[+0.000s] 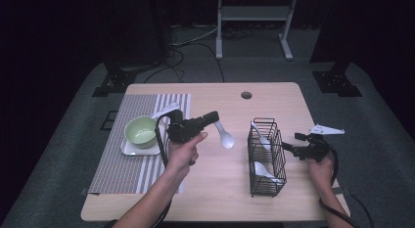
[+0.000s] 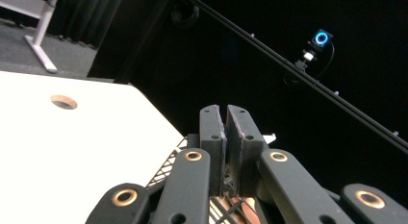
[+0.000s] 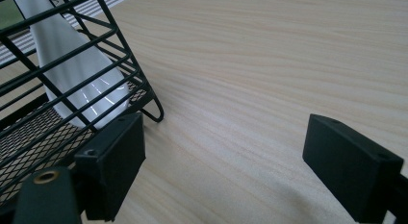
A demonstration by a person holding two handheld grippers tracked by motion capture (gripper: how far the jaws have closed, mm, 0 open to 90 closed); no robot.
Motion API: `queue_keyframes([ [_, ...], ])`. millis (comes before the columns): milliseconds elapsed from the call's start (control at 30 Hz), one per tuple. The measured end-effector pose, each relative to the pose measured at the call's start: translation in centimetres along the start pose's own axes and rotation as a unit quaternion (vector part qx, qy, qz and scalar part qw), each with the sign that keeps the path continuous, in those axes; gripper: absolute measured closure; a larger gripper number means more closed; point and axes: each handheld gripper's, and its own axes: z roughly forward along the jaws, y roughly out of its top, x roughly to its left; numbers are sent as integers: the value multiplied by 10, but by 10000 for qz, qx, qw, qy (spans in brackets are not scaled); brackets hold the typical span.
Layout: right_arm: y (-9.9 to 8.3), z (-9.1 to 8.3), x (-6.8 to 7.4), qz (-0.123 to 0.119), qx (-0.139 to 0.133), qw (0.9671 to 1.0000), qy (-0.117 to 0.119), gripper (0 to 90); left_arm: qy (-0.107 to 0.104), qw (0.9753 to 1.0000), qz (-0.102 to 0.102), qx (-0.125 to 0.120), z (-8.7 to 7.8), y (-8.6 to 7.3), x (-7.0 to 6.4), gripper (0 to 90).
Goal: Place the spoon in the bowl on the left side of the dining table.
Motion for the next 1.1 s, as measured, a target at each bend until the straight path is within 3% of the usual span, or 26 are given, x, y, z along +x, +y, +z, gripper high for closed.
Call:
queue_keyframes([
  [533, 0, 0, 0, 17, 7, 10000, -11, 137, 427, 9985, -259, -241, -25, 1, 31, 858],
  [1100, 0, 0, -1, 46, -7, 10000, -7, 137, 787, 9949, -413, -473, -50, 9, 52, 857],
])
